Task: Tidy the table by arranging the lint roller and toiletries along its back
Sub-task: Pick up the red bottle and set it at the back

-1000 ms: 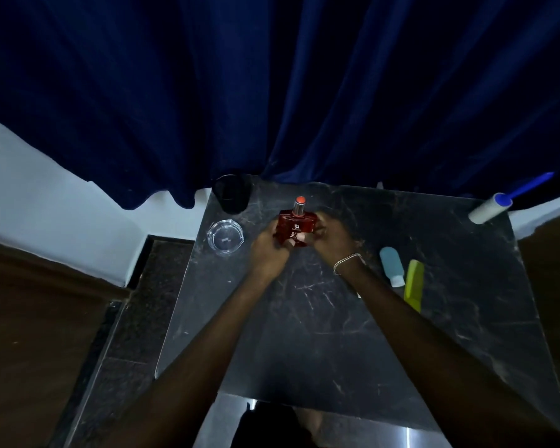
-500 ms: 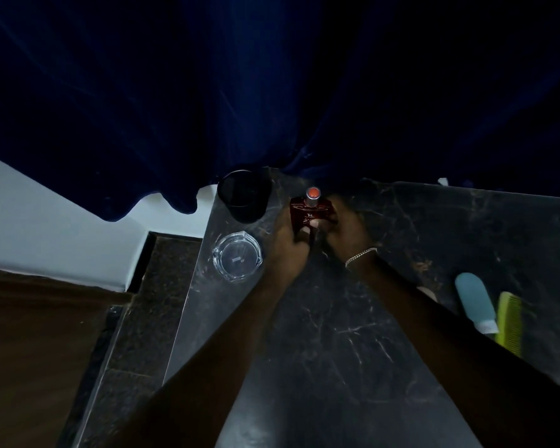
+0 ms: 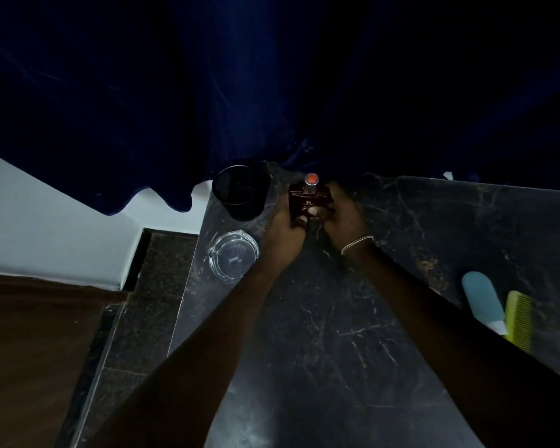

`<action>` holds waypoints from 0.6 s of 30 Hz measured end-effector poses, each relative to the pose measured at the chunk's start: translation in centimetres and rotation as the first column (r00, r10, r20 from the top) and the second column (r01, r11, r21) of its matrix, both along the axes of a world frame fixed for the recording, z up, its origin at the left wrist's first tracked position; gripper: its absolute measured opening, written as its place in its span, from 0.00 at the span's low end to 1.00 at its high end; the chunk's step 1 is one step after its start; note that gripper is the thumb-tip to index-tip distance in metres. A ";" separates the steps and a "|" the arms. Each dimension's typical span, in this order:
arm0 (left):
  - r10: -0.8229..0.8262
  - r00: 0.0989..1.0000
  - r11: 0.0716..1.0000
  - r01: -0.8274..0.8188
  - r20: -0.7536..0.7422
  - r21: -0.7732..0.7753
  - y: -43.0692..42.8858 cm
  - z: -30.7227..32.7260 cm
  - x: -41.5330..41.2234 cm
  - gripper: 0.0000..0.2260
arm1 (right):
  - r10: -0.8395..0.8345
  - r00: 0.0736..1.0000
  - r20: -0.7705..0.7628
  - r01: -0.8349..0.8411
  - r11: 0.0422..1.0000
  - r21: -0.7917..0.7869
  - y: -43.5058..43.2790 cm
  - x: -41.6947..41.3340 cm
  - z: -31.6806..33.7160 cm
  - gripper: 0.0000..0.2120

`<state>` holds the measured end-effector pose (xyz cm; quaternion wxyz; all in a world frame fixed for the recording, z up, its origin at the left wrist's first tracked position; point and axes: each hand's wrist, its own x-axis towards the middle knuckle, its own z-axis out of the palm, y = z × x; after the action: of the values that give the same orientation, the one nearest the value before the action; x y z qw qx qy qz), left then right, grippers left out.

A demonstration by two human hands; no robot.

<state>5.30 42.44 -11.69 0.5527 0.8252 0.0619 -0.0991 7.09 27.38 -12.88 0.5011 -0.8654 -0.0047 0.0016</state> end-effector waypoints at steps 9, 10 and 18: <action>-0.011 1.000 0.999 0.011 -0.003 -0.052 0.0 0.3 -0.2 0.22 | 0.006 0.997 -0.082 -0.007 1.000 -0.013 0.1 0.1 0.6 0.19; -0.001 1.000 0.998 0.001 0.004 -0.057 -0.1 0.3 -0.3 0.22 | 0.005 0.996 -0.085 -0.007 1.000 -0.024 0.1 0.1 0.7 0.20; 0.007 1.000 0.999 -0.006 0.004 -0.040 -0.2 1.1 -0.7 0.25 | 0.037 0.989 -0.145 -0.035 0.999 0.013 -0.2 -0.5 2.0 0.30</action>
<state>4.57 42.22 -10.58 0.5695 0.8140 0.0615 -0.0968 6.60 27.19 -10.87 0.5044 -0.8602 0.0163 0.0737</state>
